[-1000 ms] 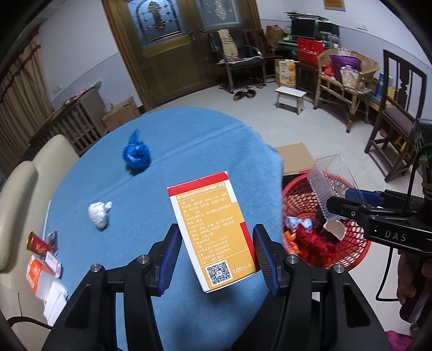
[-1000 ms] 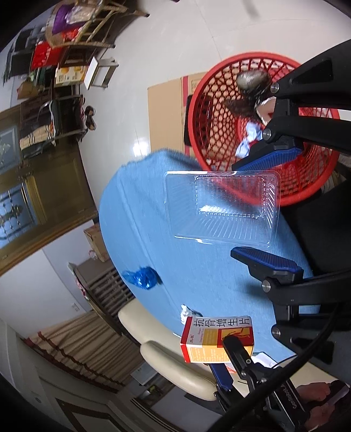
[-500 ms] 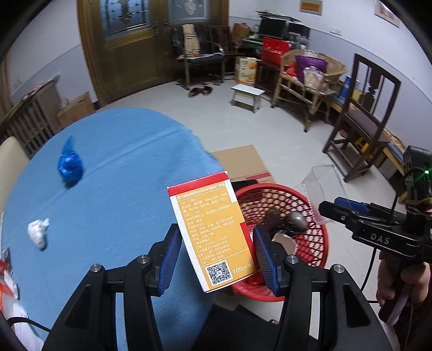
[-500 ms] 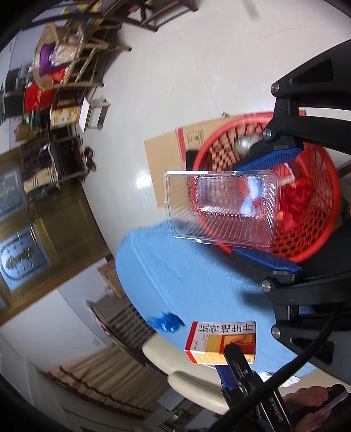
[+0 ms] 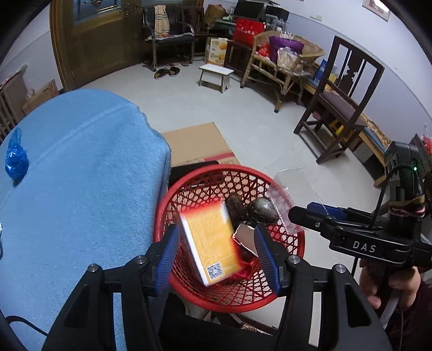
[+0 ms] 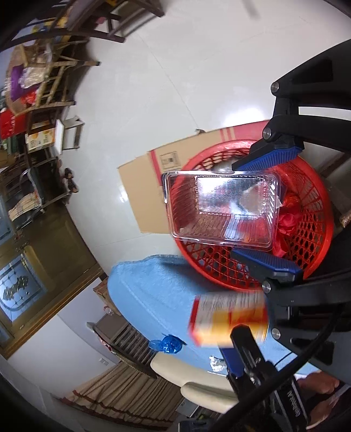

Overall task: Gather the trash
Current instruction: 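Open both grippers over the red basket to drop the tray and box, then move both open grippers back over the table toward the paper ball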

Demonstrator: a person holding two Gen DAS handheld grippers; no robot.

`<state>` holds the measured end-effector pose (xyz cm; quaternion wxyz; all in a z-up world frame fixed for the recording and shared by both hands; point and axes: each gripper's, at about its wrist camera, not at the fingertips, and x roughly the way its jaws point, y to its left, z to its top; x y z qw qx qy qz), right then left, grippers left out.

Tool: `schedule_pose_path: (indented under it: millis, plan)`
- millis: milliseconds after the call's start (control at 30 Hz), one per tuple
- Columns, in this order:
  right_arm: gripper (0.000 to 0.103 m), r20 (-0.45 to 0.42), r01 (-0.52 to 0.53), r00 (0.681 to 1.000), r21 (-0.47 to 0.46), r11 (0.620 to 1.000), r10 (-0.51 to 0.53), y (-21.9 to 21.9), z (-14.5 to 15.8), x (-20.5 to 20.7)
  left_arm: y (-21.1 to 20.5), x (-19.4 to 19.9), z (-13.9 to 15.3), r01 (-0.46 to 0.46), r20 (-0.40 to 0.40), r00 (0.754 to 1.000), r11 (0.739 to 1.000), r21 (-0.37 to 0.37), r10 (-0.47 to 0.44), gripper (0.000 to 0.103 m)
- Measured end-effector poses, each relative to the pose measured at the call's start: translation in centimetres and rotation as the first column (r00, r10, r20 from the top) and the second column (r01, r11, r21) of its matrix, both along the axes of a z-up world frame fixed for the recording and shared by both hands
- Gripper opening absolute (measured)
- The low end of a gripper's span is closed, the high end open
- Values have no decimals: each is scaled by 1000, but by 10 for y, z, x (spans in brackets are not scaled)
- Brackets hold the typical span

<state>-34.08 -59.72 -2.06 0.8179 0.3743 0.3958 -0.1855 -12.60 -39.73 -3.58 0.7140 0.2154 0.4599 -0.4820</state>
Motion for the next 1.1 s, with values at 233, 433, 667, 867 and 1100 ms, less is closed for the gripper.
schedule_pose_path:
  millis: [233, 433, 667, 867, 1100]
  plan:
    - [61, 8, -8, 1000, 47, 999, 8, 3, -8, 2, 12, 4, 1, -10, 10, 1000, 1000, 3, 10, 64]
    - [61, 30, -7, 1000, 31, 999, 6, 5, 3, 4, 54, 16, 10, -66, 55, 996, 998, -9, 66, 64]
    - [61, 40, -50, 998, 11, 999, 49, 19, 13, 20, 123, 34, 21, -212, 120, 969, 977, -36, 215, 64]
    - [61, 44, -125, 991, -21, 992, 126, 46, 23, 45, 191, 58, 33, -376, 168, 907, 922, -94, 387, 64]
    - [61, 47, -218, 974, -68, 973, 222, 86, 38, 79, 262, 84, 24, -532, 165, 824, 840, -110, 543, 64]
